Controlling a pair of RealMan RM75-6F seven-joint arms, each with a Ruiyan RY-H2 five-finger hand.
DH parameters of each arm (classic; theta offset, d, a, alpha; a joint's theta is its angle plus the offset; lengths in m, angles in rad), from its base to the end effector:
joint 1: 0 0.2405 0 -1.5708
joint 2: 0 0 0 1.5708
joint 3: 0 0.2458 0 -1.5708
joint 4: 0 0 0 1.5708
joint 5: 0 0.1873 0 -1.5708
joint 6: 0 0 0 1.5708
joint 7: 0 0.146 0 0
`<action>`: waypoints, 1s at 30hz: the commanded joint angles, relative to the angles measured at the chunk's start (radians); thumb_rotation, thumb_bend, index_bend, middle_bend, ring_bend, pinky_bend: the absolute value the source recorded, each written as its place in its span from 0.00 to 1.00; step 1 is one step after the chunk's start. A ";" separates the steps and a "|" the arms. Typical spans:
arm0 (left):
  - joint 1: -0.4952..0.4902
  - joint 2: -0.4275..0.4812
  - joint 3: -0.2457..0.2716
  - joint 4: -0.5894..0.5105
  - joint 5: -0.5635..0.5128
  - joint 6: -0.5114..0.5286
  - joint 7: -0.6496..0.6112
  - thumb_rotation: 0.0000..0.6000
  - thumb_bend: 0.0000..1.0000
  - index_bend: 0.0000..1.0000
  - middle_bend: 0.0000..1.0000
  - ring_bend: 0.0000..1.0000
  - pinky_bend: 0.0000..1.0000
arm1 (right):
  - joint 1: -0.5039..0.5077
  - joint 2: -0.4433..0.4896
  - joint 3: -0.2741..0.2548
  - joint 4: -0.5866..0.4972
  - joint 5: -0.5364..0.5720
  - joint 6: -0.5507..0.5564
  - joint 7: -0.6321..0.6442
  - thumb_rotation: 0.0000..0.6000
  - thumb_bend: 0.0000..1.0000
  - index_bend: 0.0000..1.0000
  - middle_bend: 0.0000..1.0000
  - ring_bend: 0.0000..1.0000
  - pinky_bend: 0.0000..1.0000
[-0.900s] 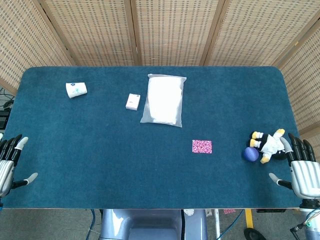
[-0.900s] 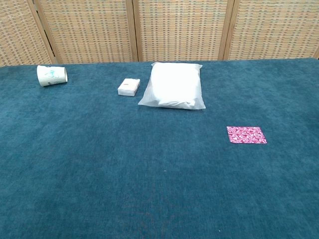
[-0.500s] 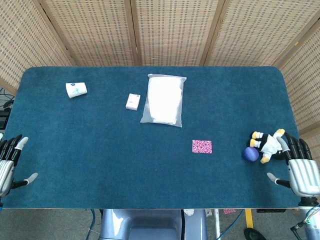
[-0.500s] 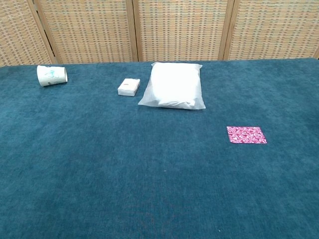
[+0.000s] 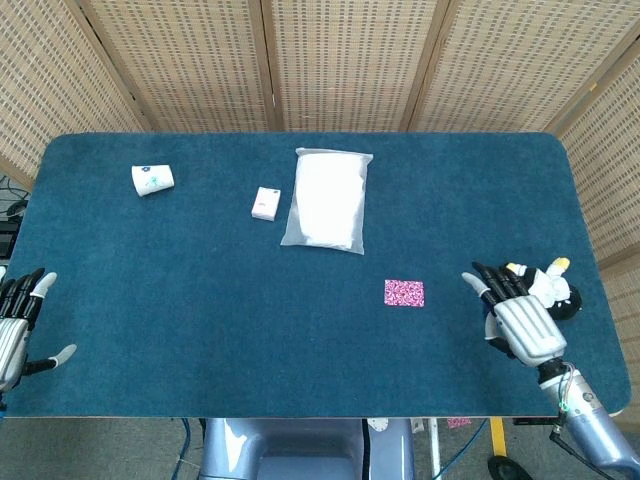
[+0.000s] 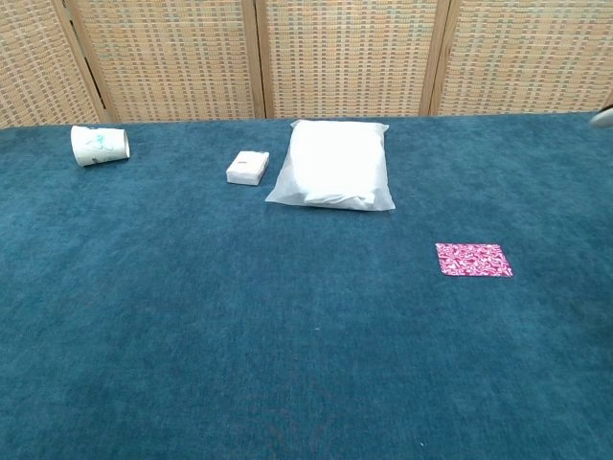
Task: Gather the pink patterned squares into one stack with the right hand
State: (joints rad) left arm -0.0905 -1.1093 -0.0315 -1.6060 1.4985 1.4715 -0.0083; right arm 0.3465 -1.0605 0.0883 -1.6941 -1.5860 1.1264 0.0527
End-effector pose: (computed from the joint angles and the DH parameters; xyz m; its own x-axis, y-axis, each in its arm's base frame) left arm -0.2961 0.1787 0.1748 0.4030 0.0306 0.9147 0.9152 -0.0111 -0.4028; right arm -0.2310 -0.2462 0.1392 0.4146 -0.2224 0.8824 -0.8843 -0.3273 0.3329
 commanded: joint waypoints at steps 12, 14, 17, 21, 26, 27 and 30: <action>0.001 -0.001 -0.001 -0.002 -0.006 -0.002 0.008 1.00 0.00 0.00 0.00 0.00 0.00 | 0.200 -0.146 0.007 0.032 0.197 -0.332 -0.156 1.00 1.00 0.03 0.00 0.00 0.00; 0.000 -0.001 -0.001 -0.003 -0.006 -0.002 0.008 1.00 0.00 0.00 0.00 0.00 0.00 | 0.216 -0.179 0.011 0.052 0.249 -0.350 -0.206 1.00 1.00 0.03 0.00 0.00 0.00; 0.000 0.000 -0.001 -0.004 -0.007 -0.003 0.007 1.00 0.00 0.00 0.00 0.00 0.00 | 0.233 -0.231 0.009 0.087 0.322 -0.360 -0.279 1.00 1.00 0.03 0.00 0.00 0.00; 0.000 0.001 -0.001 -0.004 -0.008 -0.005 0.005 1.00 0.00 0.00 0.00 0.00 0.00 | 0.249 -0.274 0.003 0.118 0.394 -0.372 -0.328 1.00 1.00 0.04 0.00 0.00 0.00; -0.001 0.004 0.000 -0.006 -0.009 -0.010 0.001 1.00 0.00 0.00 0.00 0.00 0.00 | 0.266 -0.304 -0.004 0.143 0.455 -0.370 -0.370 1.00 1.00 0.04 0.00 0.00 0.00; -0.002 0.004 0.000 -0.007 -0.009 -0.010 0.001 1.00 0.00 0.00 0.00 0.00 0.00 | 0.268 -0.306 -0.005 0.145 0.463 -0.370 -0.374 1.00 1.00 0.04 0.00 0.00 0.00; -0.002 0.005 0.000 -0.007 -0.009 -0.012 0.000 1.00 0.00 0.00 0.00 0.00 0.00 | 0.273 -0.310 -0.011 0.150 0.480 -0.368 -0.382 1.00 1.00 0.04 0.00 0.00 0.00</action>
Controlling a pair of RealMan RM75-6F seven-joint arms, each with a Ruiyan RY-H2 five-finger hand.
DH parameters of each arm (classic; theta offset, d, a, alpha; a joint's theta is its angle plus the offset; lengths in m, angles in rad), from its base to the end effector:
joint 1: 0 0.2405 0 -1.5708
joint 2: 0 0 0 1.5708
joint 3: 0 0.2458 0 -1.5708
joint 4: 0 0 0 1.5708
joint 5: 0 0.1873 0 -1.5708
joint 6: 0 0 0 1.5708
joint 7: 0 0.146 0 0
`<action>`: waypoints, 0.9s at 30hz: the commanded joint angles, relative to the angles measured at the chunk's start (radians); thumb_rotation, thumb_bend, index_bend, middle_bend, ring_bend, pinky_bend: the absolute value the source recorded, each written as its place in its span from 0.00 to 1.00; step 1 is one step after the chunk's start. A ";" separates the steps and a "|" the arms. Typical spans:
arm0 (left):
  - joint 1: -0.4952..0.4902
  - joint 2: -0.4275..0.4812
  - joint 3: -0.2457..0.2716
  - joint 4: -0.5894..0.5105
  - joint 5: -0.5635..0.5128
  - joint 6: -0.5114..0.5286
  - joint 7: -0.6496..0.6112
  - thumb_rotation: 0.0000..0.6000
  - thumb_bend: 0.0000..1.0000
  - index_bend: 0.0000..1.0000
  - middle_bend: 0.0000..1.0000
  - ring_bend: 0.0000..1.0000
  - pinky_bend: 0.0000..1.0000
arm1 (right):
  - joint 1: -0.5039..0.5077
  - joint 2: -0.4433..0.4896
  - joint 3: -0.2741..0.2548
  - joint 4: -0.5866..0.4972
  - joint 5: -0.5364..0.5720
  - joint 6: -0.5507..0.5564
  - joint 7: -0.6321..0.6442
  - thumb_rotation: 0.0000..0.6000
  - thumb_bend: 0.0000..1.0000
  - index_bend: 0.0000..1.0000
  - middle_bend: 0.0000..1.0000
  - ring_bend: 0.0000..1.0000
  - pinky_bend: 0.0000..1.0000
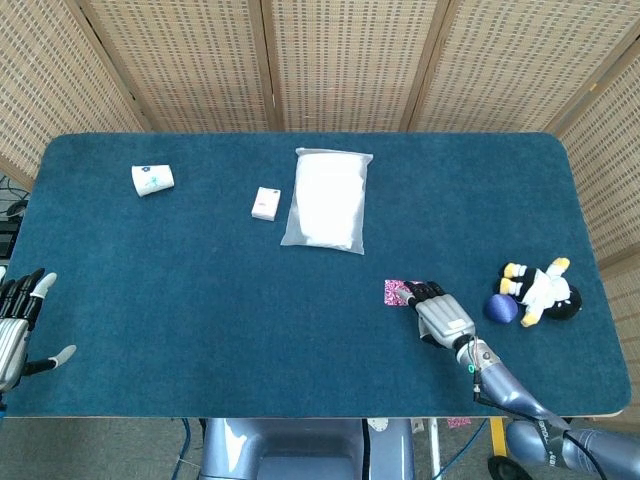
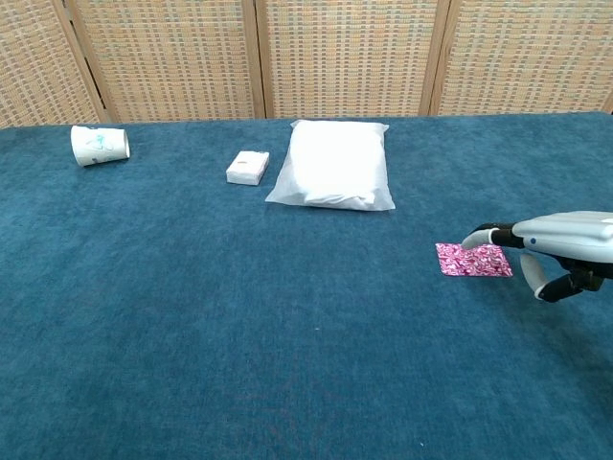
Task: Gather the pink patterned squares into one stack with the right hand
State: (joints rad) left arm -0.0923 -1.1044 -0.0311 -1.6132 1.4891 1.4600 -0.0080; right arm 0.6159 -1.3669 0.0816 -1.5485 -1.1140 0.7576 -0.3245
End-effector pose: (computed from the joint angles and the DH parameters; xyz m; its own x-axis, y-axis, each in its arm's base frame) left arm -0.2967 0.1790 0.1746 0.4003 0.0419 0.9154 0.9163 -0.0036 -0.4005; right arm -0.2184 -0.2937 0.0224 0.5212 -0.4923 0.6971 -0.8531 -0.3231 0.4096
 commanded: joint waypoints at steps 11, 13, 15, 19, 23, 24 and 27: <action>0.001 0.000 0.000 0.000 0.001 0.002 0.002 1.00 0.00 0.00 0.00 0.00 0.00 | 0.014 0.000 -0.035 0.020 0.044 -0.018 -0.002 1.00 1.00 0.04 0.04 0.00 0.00; 0.000 0.000 0.000 -0.001 0.000 0.001 0.004 1.00 0.00 0.00 0.00 0.00 0.00 | 0.014 0.006 -0.043 0.014 0.038 -0.019 0.000 1.00 1.00 0.05 0.05 0.00 0.00; 0.000 -0.001 -0.001 -0.001 -0.001 0.001 0.006 1.00 0.00 0.00 0.00 0.00 0.00 | 0.014 0.014 -0.054 0.004 0.027 -0.023 0.005 1.00 1.00 0.05 0.06 0.00 0.00; 0.001 -0.001 -0.001 -0.001 -0.002 0.002 0.007 1.00 0.00 0.00 0.00 0.00 0.00 | 0.008 0.036 -0.081 -0.032 -0.014 -0.020 0.013 1.00 1.00 0.05 0.07 0.00 0.00; 0.001 -0.001 -0.001 -0.002 -0.003 0.001 0.007 1.00 0.00 0.00 0.00 0.00 0.00 | -0.001 0.059 -0.115 -0.072 -0.066 -0.014 0.010 1.00 1.00 0.05 0.07 0.00 0.00; 0.000 -0.001 -0.001 -0.002 -0.002 0.001 0.007 1.00 0.00 0.00 0.00 0.00 0.00 | -0.004 0.067 -0.128 -0.086 -0.085 -0.012 0.008 1.00 1.00 0.05 0.07 0.00 0.00; 0.000 -0.001 -0.001 -0.002 -0.002 0.001 0.007 1.00 0.00 0.00 0.00 0.00 0.00 | -0.013 0.083 -0.154 -0.121 -0.132 -0.002 0.006 1.00 1.00 0.05 0.07 0.00 0.00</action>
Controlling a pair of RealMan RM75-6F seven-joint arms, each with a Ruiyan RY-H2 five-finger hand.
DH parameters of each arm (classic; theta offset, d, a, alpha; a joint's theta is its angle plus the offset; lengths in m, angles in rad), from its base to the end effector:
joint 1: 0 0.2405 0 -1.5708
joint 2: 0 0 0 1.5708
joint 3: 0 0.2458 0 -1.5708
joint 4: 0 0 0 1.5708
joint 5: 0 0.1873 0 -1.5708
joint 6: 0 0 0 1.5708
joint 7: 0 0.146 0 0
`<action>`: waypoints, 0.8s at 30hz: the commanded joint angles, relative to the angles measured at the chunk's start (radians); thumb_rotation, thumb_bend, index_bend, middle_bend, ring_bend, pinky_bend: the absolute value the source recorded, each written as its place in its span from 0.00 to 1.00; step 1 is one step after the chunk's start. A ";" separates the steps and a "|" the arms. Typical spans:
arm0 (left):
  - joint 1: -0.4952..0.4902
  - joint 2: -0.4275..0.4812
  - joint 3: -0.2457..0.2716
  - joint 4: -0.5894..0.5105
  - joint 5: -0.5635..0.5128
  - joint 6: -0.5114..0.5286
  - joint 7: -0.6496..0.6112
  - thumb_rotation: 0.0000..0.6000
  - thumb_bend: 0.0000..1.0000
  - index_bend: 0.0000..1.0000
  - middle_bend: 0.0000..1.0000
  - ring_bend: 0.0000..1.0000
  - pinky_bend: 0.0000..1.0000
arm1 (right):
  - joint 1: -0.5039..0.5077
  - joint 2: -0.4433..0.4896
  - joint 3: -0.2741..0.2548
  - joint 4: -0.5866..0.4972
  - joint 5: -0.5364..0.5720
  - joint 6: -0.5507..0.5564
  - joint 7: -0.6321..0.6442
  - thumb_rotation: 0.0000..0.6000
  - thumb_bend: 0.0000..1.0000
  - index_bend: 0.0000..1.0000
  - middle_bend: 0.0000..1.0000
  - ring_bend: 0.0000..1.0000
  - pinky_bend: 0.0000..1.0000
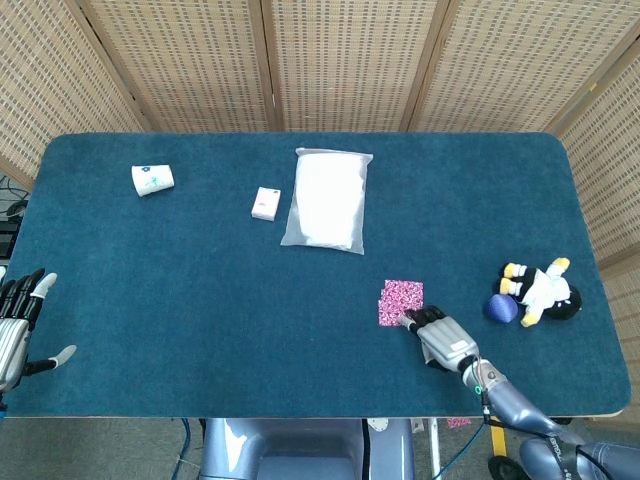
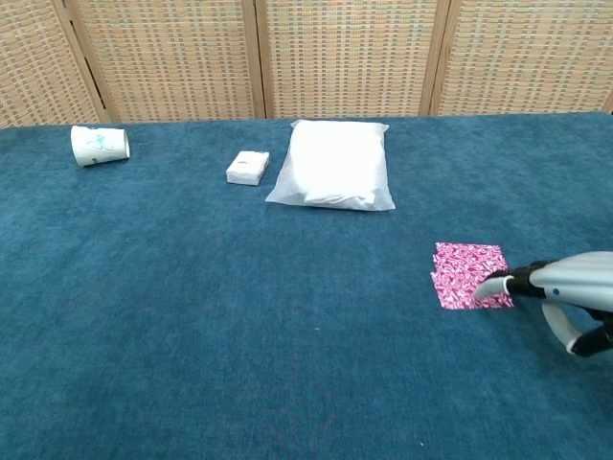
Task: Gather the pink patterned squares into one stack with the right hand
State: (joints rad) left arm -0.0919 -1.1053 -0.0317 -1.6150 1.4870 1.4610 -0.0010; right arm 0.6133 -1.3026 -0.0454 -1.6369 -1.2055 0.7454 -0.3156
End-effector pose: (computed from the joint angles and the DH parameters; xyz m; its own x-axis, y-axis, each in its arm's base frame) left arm -0.2966 0.1790 0.1745 0.4040 0.0407 0.9139 0.9147 -0.0016 -0.4042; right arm -0.2259 -0.2556 0.0204 0.5863 -0.5557 0.5895 -0.8098 -0.4234 0.4062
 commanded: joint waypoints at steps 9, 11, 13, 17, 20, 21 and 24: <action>0.001 -0.001 0.000 -0.001 -0.001 0.001 0.003 1.00 0.00 0.00 0.00 0.00 0.00 | -0.027 0.064 -0.084 -0.122 -0.155 0.041 -0.020 1.00 1.00 0.05 0.07 0.00 0.00; 0.001 -0.001 0.000 -0.001 -0.001 0.002 0.003 1.00 0.00 0.00 0.00 0.00 0.00 | -0.033 0.068 -0.079 -0.128 -0.182 0.068 -0.012 1.00 1.00 0.05 0.07 0.00 0.00; 0.001 -0.001 0.000 -0.001 0.000 0.002 0.002 1.00 0.00 0.00 0.00 0.00 0.00 | -0.041 0.067 -0.060 -0.123 -0.202 0.109 0.007 1.00 1.00 0.05 0.07 0.00 0.00; 0.000 0.000 0.000 -0.002 -0.001 0.000 0.003 1.00 0.00 0.00 0.00 0.00 0.00 | -0.036 0.048 0.001 -0.080 -0.192 0.151 0.055 1.00 1.00 0.05 0.07 0.00 0.00; 0.001 -0.001 0.000 -0.002 -0.001 0.001 0.003 1.00 0.00 0.00 0.00 0.00 0.00 | -0.017 0.021 0.040 -0.047 -0.136 0.132 0.056 1.00 1.00 0.05 0.07 0.00 0.00; 0.001 -0.001 -0.001 -0.002 -0.001 0.002 0.003 1.00 0.00 0.00 0.00 0.00 0.00 | -0.010 0.010 0.049 -0.038 -0.115 0.122 0.049 1.00 1.00 0.05 0.07 0.00 0.00; 0.001 -0.001 -0.001 -0.002 -0.001 0.002 0.001 1.00 0.00 0.00 0.00 0.00 0.00 | 0.009 -0.022 0.068 -0.014 -0.055 0.096 0.016 1.00 1.00 0.05 0.07 0.00 0.00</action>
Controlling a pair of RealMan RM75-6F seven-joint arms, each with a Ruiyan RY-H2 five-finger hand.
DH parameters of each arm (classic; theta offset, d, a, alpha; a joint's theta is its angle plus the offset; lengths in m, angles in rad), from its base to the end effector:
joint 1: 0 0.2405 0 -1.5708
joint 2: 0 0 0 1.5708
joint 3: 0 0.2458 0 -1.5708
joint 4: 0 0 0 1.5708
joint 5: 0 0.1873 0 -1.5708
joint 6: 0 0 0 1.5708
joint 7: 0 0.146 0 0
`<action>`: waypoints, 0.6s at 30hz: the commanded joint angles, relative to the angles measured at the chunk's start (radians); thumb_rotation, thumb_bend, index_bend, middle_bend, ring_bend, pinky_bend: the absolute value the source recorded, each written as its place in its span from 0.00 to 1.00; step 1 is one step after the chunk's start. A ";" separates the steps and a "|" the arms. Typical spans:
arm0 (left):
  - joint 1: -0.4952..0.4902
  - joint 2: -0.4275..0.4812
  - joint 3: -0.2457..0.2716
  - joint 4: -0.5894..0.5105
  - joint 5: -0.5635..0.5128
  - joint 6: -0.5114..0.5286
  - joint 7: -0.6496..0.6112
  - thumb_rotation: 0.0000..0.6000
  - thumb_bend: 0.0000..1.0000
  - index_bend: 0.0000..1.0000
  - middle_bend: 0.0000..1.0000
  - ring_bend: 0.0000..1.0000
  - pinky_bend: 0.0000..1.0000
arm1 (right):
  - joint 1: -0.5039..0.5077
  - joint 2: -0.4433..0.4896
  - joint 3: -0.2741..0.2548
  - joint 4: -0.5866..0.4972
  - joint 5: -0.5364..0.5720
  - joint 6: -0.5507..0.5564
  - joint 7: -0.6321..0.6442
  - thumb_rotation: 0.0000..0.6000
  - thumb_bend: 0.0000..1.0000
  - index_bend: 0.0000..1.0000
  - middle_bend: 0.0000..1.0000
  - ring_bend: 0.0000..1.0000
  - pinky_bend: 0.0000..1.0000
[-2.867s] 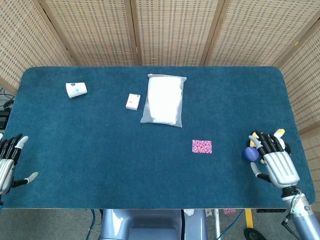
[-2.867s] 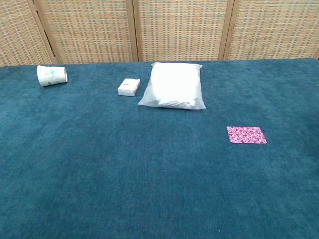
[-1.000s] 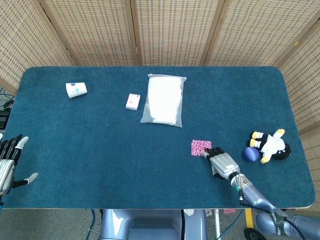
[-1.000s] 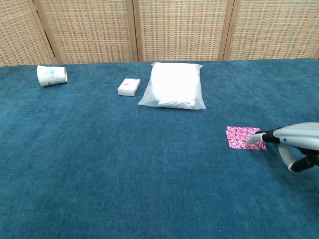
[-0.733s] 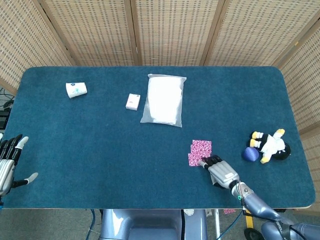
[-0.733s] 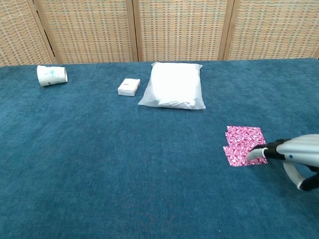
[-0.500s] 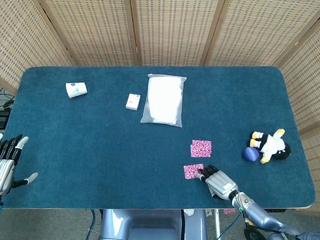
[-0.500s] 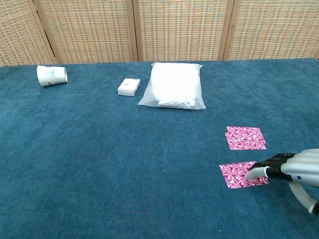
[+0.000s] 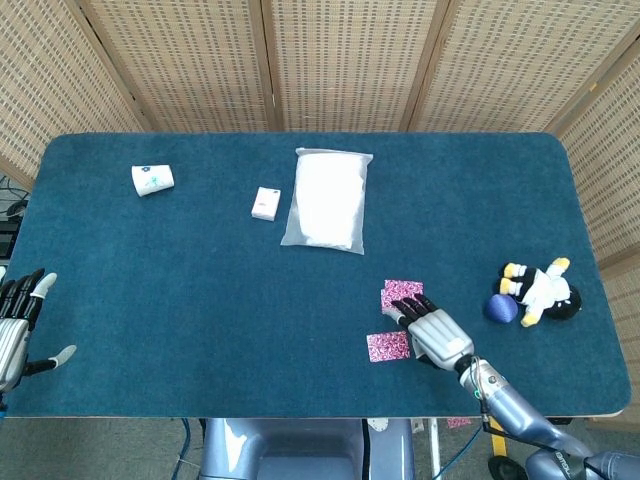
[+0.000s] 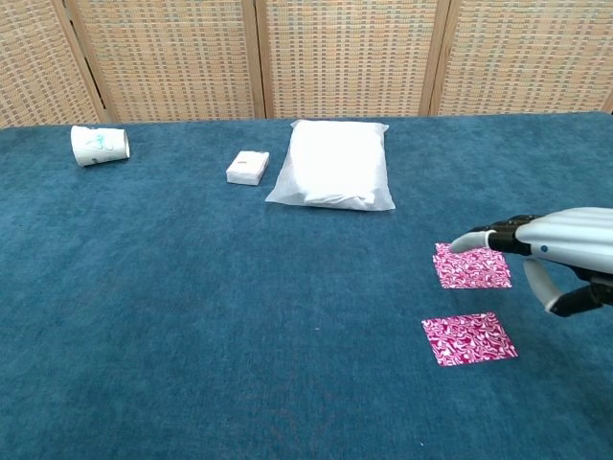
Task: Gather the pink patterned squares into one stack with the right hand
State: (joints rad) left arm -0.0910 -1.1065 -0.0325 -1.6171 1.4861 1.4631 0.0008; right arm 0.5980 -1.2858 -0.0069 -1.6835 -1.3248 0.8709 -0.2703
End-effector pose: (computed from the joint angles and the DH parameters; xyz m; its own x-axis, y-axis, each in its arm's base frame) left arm -0.2962 0.1788 0.1743 0.4025 0.0384 0.9146 0.9153 -0.0002 -0.4028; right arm -0.1972 -0.2631 0.0364 0.5696 -0.4253 0.7033 -0.8039 -0.4663 0.3691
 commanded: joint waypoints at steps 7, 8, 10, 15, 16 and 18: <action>-0.001 0.003 0.000 -0.001 -0.001 -0.004 -0.006 1.00 0.00 0.00 0.00 0.00 0.00 | 0.055 -0.109 0.033 0.073 0.170 -0.057 -0.129 1.00 1.00 0.05 0.07 0.00 0.00; -0.001 0.003 0.000 -0.001 -0.001 -0.005 -0.008 1.00 0.00 0.00 0.00 0.00 0.00 | 0.059 -0.117 0.031 0.080 0.188 -0.062 -0.145 1.00 1.00 0.05 0.07 0.00 0.00; -0.001 0.003 0.001 0.000 -0.001 -0.005 -0.010 1.00 0.00 0.00 0.00 0.00 0.00 | 0.065 -0.126 0.022 0.089 0.221 -0.073 -0.168 1.00 1.00 0.05 0.07 0.00 0.00; -0.002 0.005 0.001 -0.001 -0.002 -0.007 -0.012 1.00 0.00 0.00 0.00 0.00 0.00 | 0.071 -0.107 -0.011 0.076 0.269 -0.086 -0.215 1.00 1.00 0.05 0.07 0.00 0.00; -0.002 0.005 0.001 -0.001 -0.002 -0.008 -0.011 1.00 0.00 0.00 0.00 0.00 0.00 | 0.071 -0.100 -0.016 0.069 0.272 -0.086 -0.220 1.00 1.00 0.05 0.07 0.00 0.00; -0.002 0.005 0.001 -0.001 -0.002 -0.007 -0.010 1.00 0.00 0.00 0.00 0.00 0.00 | 0.069 -0.083 -0.032 0.055 0.268 -0.083 -0.232 1.00 1.00 0.05 0.07 0.00 0.00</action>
State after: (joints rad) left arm -0.0930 -1.1017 -0.0316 -1.6181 1.4843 1.4559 -0.0095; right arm 0.6667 -1.3794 -0.0286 -1.6181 -1.0567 0.7874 -0.4931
